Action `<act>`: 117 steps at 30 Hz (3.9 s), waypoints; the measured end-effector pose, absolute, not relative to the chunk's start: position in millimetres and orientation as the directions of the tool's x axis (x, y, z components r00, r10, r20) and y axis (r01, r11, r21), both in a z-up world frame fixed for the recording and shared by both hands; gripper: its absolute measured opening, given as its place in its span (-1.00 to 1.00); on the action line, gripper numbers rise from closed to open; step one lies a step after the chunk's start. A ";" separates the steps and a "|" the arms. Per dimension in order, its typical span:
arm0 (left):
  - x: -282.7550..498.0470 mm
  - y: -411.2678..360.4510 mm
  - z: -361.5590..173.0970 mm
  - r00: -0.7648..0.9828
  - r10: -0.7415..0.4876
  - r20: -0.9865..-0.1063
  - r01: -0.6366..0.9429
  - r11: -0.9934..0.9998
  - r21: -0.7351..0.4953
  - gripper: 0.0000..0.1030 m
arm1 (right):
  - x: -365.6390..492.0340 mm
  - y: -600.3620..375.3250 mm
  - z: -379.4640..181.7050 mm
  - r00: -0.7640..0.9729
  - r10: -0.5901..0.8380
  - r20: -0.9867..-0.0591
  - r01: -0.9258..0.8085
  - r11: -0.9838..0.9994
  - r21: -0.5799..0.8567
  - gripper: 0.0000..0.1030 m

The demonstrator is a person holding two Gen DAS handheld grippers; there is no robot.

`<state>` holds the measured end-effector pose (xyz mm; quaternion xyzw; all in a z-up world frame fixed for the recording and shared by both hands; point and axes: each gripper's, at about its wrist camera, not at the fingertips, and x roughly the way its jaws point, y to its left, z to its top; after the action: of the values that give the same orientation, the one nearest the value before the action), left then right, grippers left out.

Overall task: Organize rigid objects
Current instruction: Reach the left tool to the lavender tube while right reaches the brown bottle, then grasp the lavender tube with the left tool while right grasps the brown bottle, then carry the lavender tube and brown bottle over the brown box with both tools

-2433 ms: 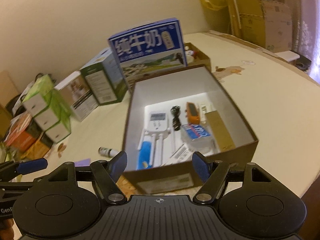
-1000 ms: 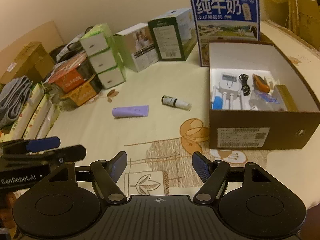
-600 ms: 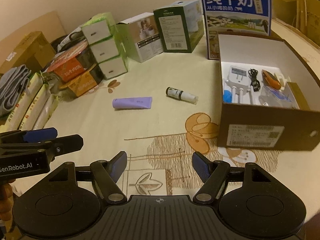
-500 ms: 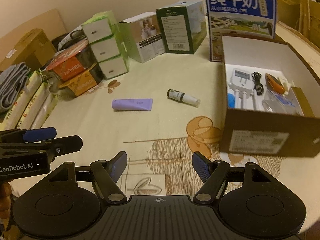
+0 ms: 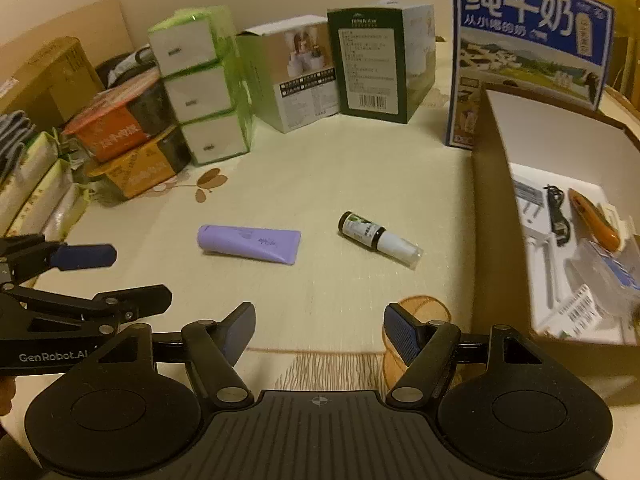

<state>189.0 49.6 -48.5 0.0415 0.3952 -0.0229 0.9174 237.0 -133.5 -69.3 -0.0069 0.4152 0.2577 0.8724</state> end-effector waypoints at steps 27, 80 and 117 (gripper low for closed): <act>305.1 71.3 -131.4 0.628 -0.032 -0.778 0.187 0.976 0.111 -0.13 | 320.1 -98.9 -118.8 0.568 0.327 -0.755 -0.374 0.920 0.117 0.34; 152.9 35.4 -114.3 0.481 -0.008 -0.876 -0.028 0.999 -0.025 -0.28 | 186.2 -132.9 -124.9 0.397 0.426 -0.813 -0.547 0.821 0.163 -0.32; 163.3 -27.2 -25.2 0.621 -0.060 -0.782 0.073 0.997 -0.019 -0.44 | 183.3 -201.8 -36.1 0.530 0.507 -0.680 -0.465 0.844 0.267 -0.60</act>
<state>163.3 -27.2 -25.2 0.0075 0.4338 -0.0370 0.9002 183.3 -201.8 -36.1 0.0264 0.3974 0.2779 0.8742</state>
